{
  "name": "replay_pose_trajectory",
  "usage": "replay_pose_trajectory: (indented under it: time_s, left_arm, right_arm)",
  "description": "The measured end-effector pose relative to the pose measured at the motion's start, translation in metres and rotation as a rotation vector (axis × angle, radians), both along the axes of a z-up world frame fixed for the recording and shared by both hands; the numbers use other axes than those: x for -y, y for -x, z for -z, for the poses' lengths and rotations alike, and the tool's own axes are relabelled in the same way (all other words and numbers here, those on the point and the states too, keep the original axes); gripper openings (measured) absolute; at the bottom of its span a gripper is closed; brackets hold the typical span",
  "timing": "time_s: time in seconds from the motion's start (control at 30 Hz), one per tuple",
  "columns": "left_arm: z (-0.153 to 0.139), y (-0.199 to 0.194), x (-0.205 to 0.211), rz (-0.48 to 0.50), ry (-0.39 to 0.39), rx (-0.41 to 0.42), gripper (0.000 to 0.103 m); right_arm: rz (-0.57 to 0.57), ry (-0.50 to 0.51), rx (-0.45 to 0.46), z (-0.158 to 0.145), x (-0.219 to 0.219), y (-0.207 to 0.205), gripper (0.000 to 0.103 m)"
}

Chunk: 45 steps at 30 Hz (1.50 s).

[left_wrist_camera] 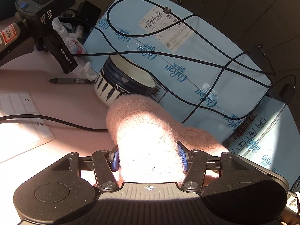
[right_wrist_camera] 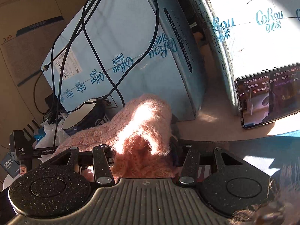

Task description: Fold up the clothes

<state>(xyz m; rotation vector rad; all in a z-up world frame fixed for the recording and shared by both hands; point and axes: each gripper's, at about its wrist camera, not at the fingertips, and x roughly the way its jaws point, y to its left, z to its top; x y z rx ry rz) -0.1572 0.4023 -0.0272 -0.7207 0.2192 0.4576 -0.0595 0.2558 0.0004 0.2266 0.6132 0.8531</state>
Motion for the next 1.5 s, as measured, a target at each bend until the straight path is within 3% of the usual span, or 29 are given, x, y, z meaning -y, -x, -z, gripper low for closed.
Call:
replay_pose_trajectory:
  time_s: [0.03,0.1,0.13,0.33,0.43,0.53,0.7,0.83,0.93,1.13,1.5]
  left_arm:
    - [0.000,-0.001,0.000,-0.002,0.004,-0.014,0.067]
    - [0.001,-0.002,0.000,-0.024,0.004,-0.058,0.088]
    - [0.001,-0.003,0.000,-0.039,0.001,-0.083,0.092]
    - [0.001,0.001,-0.002,-0.051,-0.012,-0.102,0.101]
    - [0.000,0.010,-0.009,-0.073,-0.004,-0.073,0.102]
    - [-0.008,0.017,-0.002,-0.122,-0.072,-0.058,0.102]
    - [-0.036,0.029,0.051,-0.191,-0.288,-0.068,0.103]
    - [-0.052,0.034,0.104,-0.317,-0.485,-0.156,0.103]
    - [-0.050,0.043,0.125,-0.389,-0.508,-0.132,0.103]
    - [-0.044,0.035,0.133,-0.374,-0.598,-0.170,0.103]
    - [-0.041,0.037,0.145,-0.366,-0.650,-0.136,0.103]
  right_arm:
    - [0.005,0.015,0.006,0.002,-0.001,-0.001,0.049]
    - [0.013,0.047,0.023,0.006,-0.003,-0.002,0.054]
    - [0.019,0.060,0.032,0.008,-0.004,-0.002,0.060]
    - [0.072,0.052,0.058,0.005,0.008,0.008,0.082]
    - [0.096,0.027,0.173,-0.004,0.033,0.038,0.095]
    - [0.074,0.021,0.271,-0.008,0.055,0.058,0.103]
    - [0.034,0.019,0.322,-0.011,0.080,0.066,0.103]
    - [0.019,0.028,0.383,-0.011,0.094,0.068,0.103]
    - [0.029,0.007,0.442,-0.011,0.104,0.070,0.103]
    - [0.007,-0.032,0.462,-0.011,0.110,0.067,0.103]
    - [-0.005,-0.035,0.515,-0.011,0.109,0.076,0.103]
